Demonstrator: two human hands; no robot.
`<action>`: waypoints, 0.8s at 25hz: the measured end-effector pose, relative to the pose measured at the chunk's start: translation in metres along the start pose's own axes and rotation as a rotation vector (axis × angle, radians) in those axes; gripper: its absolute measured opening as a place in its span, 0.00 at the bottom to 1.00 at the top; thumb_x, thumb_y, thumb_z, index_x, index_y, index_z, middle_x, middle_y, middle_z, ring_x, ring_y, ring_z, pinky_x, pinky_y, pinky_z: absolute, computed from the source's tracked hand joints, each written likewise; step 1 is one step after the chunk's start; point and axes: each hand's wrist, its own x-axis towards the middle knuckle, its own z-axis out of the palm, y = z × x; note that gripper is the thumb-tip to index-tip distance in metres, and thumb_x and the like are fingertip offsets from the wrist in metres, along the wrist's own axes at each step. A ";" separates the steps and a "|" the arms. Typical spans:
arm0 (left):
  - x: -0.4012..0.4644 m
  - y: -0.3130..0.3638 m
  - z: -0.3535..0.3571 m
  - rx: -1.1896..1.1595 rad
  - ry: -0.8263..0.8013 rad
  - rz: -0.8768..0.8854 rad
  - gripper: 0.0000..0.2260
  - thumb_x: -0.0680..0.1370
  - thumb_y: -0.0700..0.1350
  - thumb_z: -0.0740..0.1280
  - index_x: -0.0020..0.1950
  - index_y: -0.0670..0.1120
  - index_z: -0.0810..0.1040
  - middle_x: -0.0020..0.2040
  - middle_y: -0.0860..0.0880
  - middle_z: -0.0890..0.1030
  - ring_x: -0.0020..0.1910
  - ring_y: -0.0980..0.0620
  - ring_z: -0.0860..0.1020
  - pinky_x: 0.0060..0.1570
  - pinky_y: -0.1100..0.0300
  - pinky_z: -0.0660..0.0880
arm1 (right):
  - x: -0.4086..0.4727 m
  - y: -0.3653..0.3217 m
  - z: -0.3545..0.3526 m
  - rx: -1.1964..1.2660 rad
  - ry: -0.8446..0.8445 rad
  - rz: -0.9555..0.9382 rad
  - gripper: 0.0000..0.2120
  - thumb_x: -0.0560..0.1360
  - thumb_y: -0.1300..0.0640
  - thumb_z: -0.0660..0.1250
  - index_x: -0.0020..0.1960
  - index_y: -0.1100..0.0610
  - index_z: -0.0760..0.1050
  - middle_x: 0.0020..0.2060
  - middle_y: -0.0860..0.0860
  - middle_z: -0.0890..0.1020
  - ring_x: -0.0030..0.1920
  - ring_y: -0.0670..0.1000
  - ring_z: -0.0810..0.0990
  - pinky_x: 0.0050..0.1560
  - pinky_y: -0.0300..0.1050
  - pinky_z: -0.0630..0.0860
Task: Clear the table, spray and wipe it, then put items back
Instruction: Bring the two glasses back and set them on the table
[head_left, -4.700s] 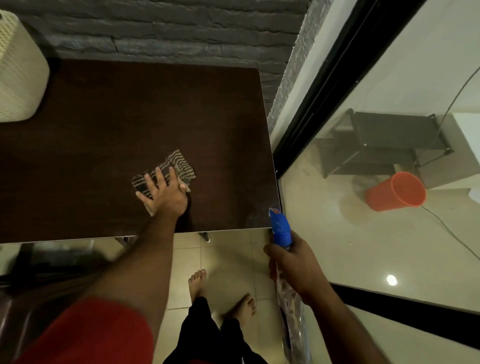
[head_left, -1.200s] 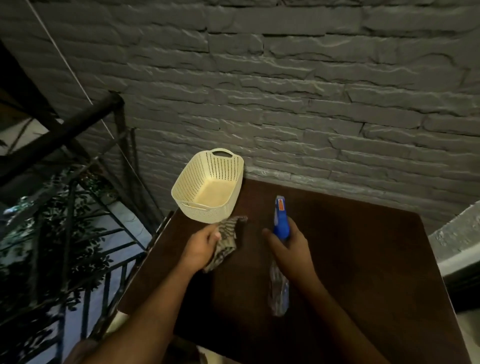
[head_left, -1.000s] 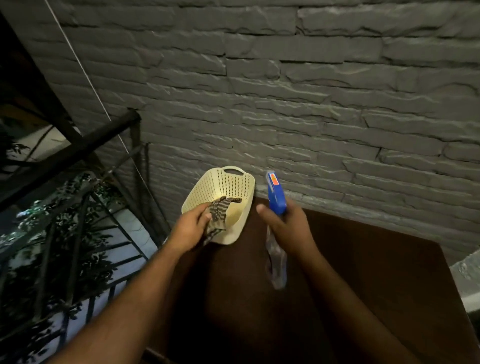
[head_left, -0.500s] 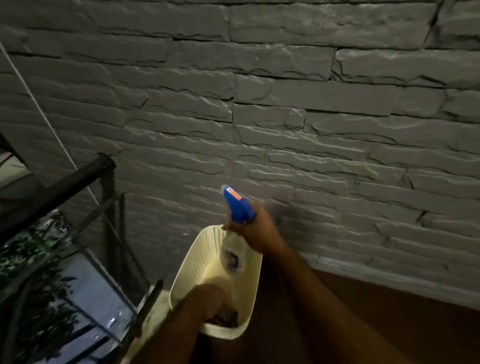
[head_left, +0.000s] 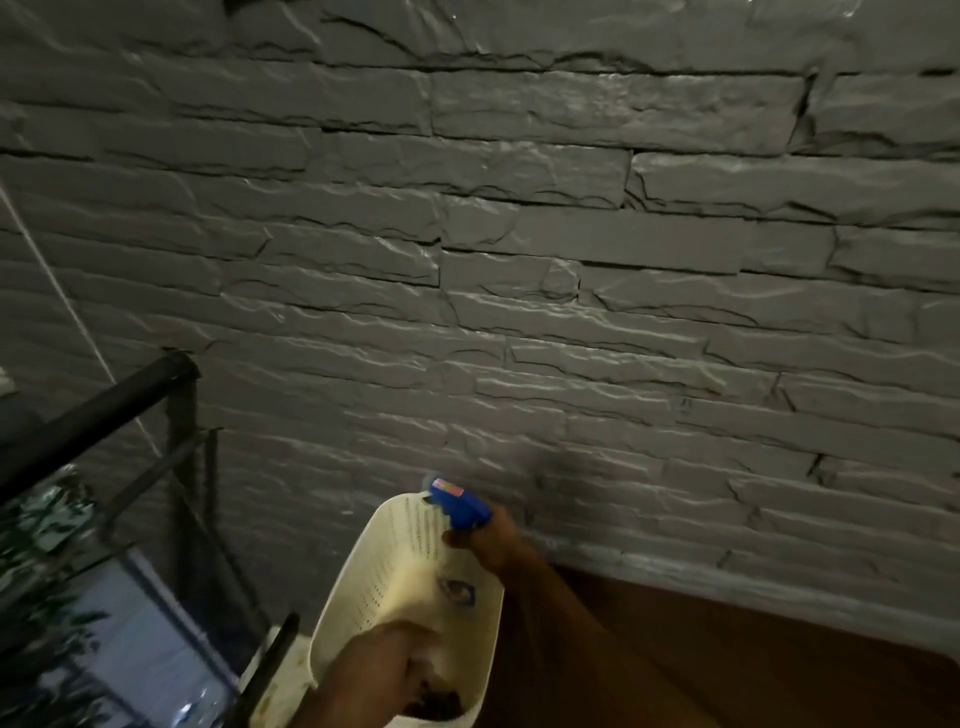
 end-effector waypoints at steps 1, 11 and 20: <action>-0.022 0.002 -0.001 -0.037 0.007 0.016 0.15 0.78 0.53 0.62 0.64 0.60 0.77 0.62 0.59 0.78 0.61 0.60 0.75 0.57 0.70 0.66 | -0.001 0.001 -0.002 -0.012 0.001 -0.012 0.21 0.70 0.68 0.72 0.60 0.56 0.77 0.48 0.50 0.81 0.49 0.48 0.79 0.43 0.30 0.75; -0.210 0.062 -0.010 -0.127 0.306 -0.237 0.16 0.78 0.52 0.64 0.65 0.52 0.77 0.64 0.50 0.79 0.63 0.50 0.75 0.62 0.59 0.70 | -0.166 0.012 -0.009 -0.047 0.060 -0.096 0.24 0.70 0.66 0.74 0.65 0.62 0.73 0.52 0.51 0.77 0.56 0.51 0.77 0.60 0.45 0.74; -0.399 0.098 0.052 -0.219 0.421 -0.514 0.18 0.78 0.48 0.68 0.68 0.47 0.75 0.67 0.47 0.76 0.67 0.49 0.72 0.67 0.58 0.65 | -0.336 0.057 0.045 -0.170 -0.234 -0.154 0.16 0.72 0.57 0.74 0.58 0.57 0.78 0.53 0.52 0.82 0.56 0.50 0.80 0.60 0.51 0.78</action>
